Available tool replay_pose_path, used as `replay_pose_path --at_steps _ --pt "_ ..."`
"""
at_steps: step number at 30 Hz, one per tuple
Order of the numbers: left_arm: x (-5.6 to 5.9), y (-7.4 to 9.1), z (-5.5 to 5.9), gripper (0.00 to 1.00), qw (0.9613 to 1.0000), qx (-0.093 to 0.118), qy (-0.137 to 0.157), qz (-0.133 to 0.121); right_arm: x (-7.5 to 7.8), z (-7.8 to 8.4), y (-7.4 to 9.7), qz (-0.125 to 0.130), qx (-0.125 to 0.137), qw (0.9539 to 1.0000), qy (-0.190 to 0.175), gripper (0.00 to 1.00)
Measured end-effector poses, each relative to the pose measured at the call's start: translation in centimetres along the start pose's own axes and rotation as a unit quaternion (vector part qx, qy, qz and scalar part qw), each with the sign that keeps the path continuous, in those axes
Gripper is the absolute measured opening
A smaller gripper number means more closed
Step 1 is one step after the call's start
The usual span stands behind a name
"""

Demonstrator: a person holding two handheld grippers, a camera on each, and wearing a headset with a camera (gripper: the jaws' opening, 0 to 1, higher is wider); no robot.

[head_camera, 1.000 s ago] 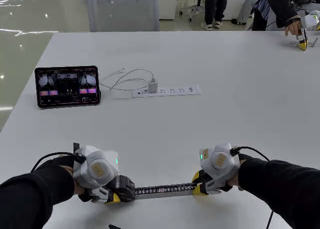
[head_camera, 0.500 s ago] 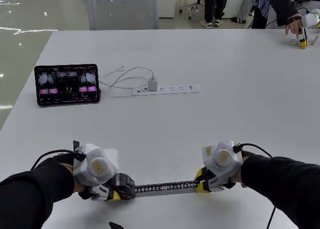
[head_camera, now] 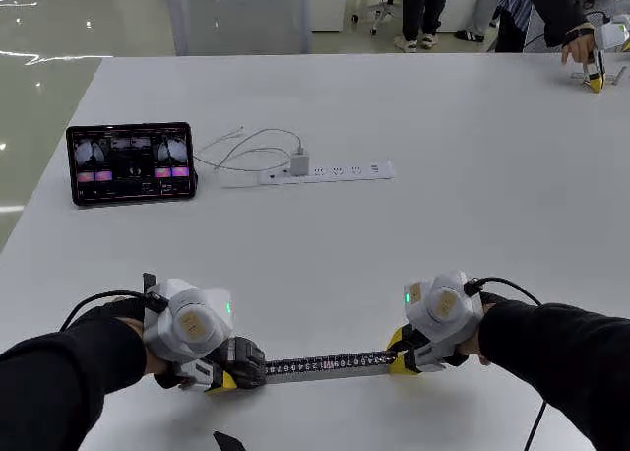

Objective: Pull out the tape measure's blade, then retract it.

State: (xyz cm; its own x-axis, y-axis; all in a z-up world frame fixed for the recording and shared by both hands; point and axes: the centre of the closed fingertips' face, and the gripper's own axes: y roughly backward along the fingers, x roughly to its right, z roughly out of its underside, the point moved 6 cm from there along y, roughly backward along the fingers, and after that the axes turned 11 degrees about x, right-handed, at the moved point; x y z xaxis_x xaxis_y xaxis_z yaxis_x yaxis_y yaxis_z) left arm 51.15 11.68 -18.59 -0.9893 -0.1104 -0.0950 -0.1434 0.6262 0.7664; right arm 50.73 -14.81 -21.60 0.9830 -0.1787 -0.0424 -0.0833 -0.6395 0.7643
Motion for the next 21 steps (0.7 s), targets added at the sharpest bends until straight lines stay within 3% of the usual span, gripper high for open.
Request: replay_pose_path --at_steps 21 --pt "-0.03 0.02 0.06 0.3 1.0 0.0 0.001 -0.001 0.21 0.77 0.62 0.001 0.0 1.0 -0.005 0.09"
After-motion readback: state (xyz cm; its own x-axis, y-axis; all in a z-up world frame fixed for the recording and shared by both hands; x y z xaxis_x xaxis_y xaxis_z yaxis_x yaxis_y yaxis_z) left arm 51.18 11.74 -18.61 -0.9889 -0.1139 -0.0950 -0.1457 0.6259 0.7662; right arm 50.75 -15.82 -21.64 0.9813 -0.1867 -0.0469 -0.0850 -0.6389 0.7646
